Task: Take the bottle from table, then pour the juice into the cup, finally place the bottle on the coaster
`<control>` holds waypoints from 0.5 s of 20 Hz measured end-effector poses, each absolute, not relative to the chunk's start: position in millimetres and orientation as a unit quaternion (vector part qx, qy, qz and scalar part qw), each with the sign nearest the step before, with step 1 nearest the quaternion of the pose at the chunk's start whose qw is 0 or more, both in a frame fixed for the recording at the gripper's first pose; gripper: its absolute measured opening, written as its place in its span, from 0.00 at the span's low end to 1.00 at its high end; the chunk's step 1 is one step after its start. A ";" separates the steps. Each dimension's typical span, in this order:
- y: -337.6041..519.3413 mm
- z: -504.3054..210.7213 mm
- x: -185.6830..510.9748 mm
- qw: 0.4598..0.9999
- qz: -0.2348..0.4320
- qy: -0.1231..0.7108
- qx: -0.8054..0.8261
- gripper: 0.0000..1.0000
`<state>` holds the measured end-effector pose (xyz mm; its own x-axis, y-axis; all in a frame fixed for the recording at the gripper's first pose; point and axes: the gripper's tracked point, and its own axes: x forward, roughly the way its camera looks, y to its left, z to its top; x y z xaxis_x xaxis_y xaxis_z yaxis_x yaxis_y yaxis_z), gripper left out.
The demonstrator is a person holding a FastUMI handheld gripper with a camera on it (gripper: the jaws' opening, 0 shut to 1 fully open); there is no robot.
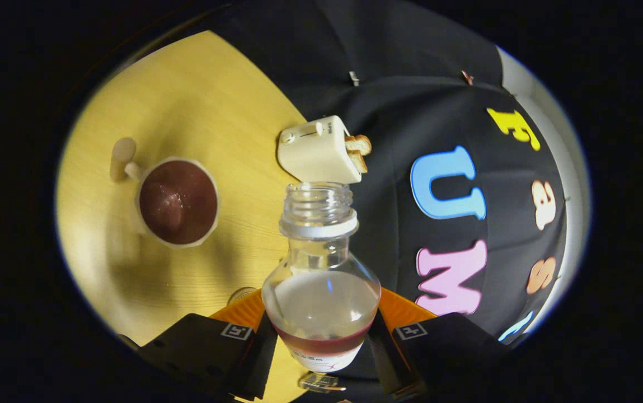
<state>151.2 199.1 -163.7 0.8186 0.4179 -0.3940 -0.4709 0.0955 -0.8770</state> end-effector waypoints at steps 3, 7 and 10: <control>185.8 -154.0 157.4 0.811 0.305 0.079 -0.493 0.77; 173.0 -121.2 176.2 0.886 0.302 0.091 -0.339 0.77; 162.7 -114.6 193.4 0.920 0.295 0.107 -0.236 0.77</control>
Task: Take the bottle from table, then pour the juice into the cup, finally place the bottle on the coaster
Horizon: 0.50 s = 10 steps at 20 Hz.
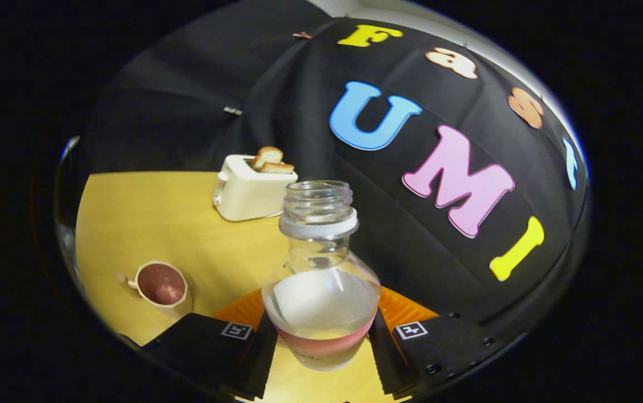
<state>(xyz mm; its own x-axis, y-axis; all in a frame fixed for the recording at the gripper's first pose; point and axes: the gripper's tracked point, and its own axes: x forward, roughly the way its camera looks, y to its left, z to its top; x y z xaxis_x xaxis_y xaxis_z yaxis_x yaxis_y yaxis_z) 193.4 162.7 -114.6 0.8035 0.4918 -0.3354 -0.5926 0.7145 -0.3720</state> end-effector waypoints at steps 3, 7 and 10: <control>158.4 -119.5 202.6 0.935 0.304 0.130 -0.129 0.77; 149.2 -150.6 222.2 0.943 0.298 0.145 -0.038 0.77; 144.4 -173.3 237.8 0.948 0.286 0.137 -0.011 0.77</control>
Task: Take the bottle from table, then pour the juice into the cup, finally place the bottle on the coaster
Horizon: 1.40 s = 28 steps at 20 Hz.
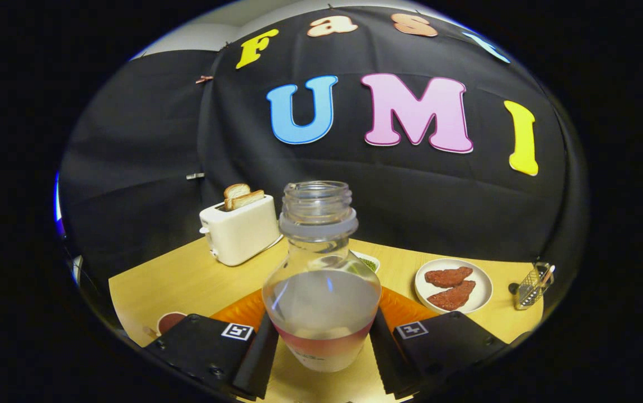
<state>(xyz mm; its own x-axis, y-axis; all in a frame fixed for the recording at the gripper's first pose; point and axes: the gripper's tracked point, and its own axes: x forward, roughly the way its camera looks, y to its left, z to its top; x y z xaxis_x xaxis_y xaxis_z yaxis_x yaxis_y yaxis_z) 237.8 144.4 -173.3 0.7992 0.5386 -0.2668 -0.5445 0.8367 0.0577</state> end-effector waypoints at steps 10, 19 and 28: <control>165.9 -208.4 278.7 0.959 0.273 0.070 -0.036 0.77; 157.8 -237.0 276.4 0.961 0.263 0.087 -0.019 0.79; 154.2 -245.5 269.8 0.961 0.259 0.084 -0.041 0.80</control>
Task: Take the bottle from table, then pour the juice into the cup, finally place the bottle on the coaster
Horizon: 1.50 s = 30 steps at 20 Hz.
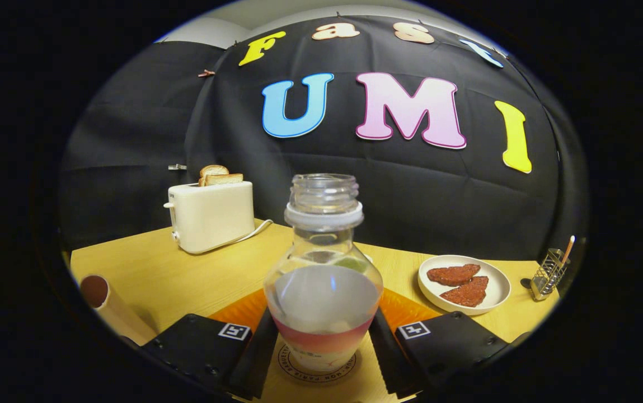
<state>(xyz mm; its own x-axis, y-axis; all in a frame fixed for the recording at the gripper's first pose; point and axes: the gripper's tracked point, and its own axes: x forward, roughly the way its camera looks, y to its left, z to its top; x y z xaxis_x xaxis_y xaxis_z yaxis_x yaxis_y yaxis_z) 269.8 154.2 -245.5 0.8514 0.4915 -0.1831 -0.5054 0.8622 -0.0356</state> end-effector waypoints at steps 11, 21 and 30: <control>151.0 -236.6 258.9 0.961 0.258 0.093 -0.044 0.98; 118.4 -211.9 224.8 0.962 0.251 0.100 -0.041 0.99; 53.4 -84.2 150.7 0.977 0.204 0.013 -0.059 0.98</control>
